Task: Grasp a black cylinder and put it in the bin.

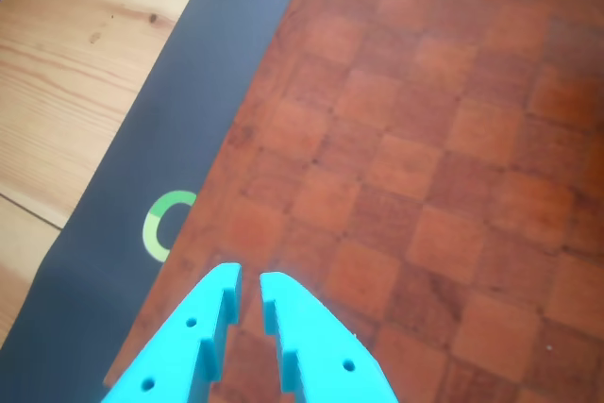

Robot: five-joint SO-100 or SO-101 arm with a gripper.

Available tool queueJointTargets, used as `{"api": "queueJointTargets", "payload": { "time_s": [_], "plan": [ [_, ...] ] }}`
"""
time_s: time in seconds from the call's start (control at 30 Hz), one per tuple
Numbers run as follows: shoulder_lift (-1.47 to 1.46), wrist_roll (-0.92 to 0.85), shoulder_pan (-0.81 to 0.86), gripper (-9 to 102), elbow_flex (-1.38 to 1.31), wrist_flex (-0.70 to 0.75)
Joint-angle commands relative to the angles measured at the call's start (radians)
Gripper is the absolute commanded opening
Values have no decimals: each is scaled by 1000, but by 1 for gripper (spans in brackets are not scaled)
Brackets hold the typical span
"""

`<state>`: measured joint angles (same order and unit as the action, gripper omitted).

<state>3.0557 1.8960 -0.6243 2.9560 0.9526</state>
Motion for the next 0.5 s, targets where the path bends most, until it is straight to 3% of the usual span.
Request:
{"api": "queueJointTargets", "payload": {
  "time_s": [0.0, 0.47],
  "plan": [
    [12, 35, -32, 0, 21, -15],
    [12, 57, -43, 0, 117, 3]
  ]
}}
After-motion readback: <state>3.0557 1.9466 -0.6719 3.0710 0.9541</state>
